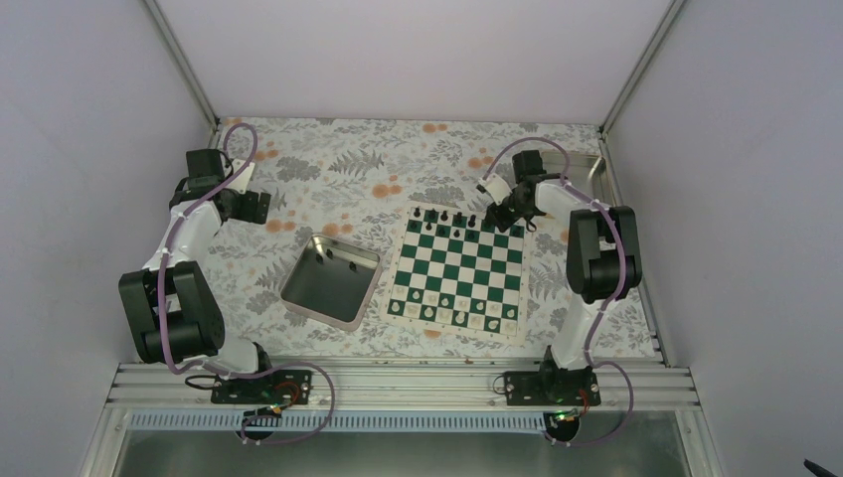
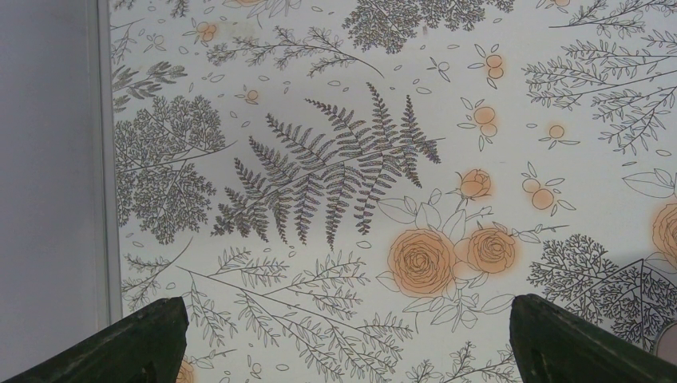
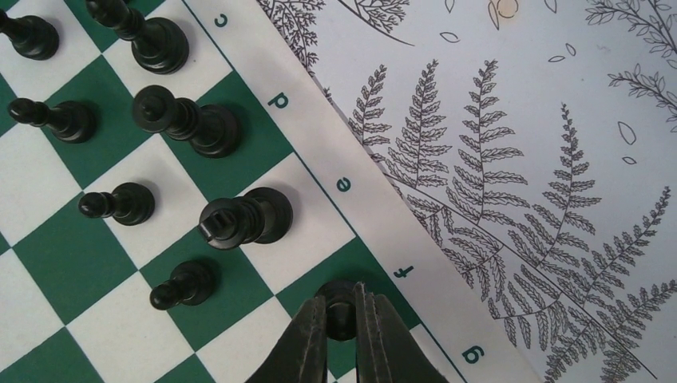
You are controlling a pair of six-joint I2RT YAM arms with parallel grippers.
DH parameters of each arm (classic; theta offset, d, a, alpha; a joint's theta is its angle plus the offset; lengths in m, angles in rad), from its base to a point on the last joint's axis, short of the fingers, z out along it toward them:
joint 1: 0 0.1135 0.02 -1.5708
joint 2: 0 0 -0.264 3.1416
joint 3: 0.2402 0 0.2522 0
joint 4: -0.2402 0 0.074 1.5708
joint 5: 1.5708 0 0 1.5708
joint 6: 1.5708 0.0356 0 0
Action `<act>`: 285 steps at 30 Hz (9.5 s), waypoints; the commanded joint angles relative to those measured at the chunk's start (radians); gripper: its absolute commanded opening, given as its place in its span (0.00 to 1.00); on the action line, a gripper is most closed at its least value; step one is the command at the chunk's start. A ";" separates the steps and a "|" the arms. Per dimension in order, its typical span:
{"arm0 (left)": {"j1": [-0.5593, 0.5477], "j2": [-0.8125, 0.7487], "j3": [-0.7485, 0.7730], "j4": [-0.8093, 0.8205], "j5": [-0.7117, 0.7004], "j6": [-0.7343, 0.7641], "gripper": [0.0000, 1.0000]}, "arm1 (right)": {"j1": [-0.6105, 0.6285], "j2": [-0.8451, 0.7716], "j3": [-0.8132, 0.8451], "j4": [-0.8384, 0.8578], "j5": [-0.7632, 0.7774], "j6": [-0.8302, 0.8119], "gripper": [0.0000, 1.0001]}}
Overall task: Set up the chess pieces on the board
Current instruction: Place the chess piece on the chessboard, then pick up the chess piece from the storage box, then place the chess piece on the chessboard.
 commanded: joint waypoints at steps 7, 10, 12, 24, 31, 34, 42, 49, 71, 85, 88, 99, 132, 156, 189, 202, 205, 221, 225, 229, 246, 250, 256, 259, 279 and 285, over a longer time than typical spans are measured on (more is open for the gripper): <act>0.009 -0.019 -0.001 0.022 -0.004 -0.013 1.00 | -0.010 0.017 0.031 0.003 -0.003 -0.023 0.12; 0.009 -0.018 -0.003 0.025 -0.002 -0.013 1.00 | -0.011 0.008 0.030 -0.004 0.000 -0.025 0.13; 0.009 -0.017 -0.004 0.025 -0.002 -0.013 1.00 | -0.011 0.008 0.027 -0.008 0.001 -0.027 0.11; 0.009 -0.021 -0.004 0.023 0.002 -0.010 1.00 | -0.012 0.016 0.011 0.007 -0.005 -0.028 0.13; 0.009 -0.020 -0.007 0.025 0.003 -0.010 1.00 | -0.014 0.025 0.009 0.010 -0.010 -0.028 0.13; 0.009 -0.019 -0.005 0.025 0.006 -0.009 1.00 | -0.014 0.025 0.008 0.008 -0.010 -0.028 0.13; 0.009 -0.024 -0.009 0.027 0.008 -0.007 1.00 | -0.013 0.026 0.005 0.009 -0.011 -0.029 0.15; 0.009 -0.027 -0.010 0.026 0.008 -0.007 1.00 | -0.013 0.028 0.004 0.004 -0.011 -0.034 0.19; 0.009 -0.029 -0.009 0.032 0.009 -0.005 1.00 | -0.013 -0.048 0.000 -0.031 0.020 -0.047 0.06; 0.009 -0.032 -0.012 0.030 0.011 -0.005 1.00 | -0.013 -0.050 -0.004 -0.046 0.027 -0.056 0.06; 0.009 -0.030 -0.009 0.029 0.013 -0.006 1.00 | -0.013 -0.051 -0.010 -0.038 0.032 -0.055 0.07; 0.009 -0.029 -0.009 0.027 0.015 -0.004 1.00 | -0.011 -0.024 -0.011 -0.020 0.025 -0.053 0.12; 0.009 -0.043 -0.012 0.025 0.045 0.008 1.00 | 0.169 -0.144 0.224 -0.247 -0.016 -0.018 0.29; 0.007 -0.064 -0.028 0.020 0.141 0.023 1.00 | 0.778 0.343 0.632 0.002 -0.078 0.050 0.32; 0.004 -0.061 -0.048 0.025 0.195 0.033 1.00 | 0.838 0.523 0.742 0.040 -0.023 0.043 0.28; 0.004 -0.059 -0.047 0.026 0.196 0.034 1.00 | 0.838 0.550 0.750 0.028 -0.027 0.036 0.25; 0.004 -0.059 -0.047 0.026 0.196 0.034 1.00 | 0.839 0.553 0.752 0.026 -0.031 0.036 0.25; 0.004 -0.065 -0.053 0.028 0.194 0.035 1.00 | 0.848 0.570 0.772 0.013 -0.009 0.029 0.13; 0.004 -0.066 -0.053 0.030 0.193 0.034 1.00 | 0.851 0.565 0.773 0.015 -0.003 0.029 0.08; 0.006 -0.068 -0.052 0.030 0.192 0.034 1.00 | 0.852 0.542 0.773 0.019 -0.002 0.031 0.05; 0.006 -0.076 -0.038 0.025 0.158 0.030 1.00 | 0.748 0.085 0.469 0.016 0.046 0.048 0.04; 0.005 -0.072 -0.037 0.025 0.148 0.028 1.00 | 0.652 -0.023 0.324 0.022 0.051 0.060 0.04; 0.006 -0.058 -0.028 0.022 0.136 0.025 1.00 | 0.464 -0.157 0.095 0.081 0.055 0.057 0.04; 0.006 -0.053 -0.027 0.022 0.128 0.025 1.00 | 0.375 -0.223 -0.012 0.102 0.035 0.055 0.04; 0.004 -0.036 -0.012 0.010 0.121 0.021 1.00 | 0.085 -0.346 -0.332 0.212 -0.055 0.010 0.05; 0.003 -0.034 -0.012 0.011 0.123 0.021 1.00 | 0.049 -0.324 -0.354 0.235 -0.067 -0.005 0.05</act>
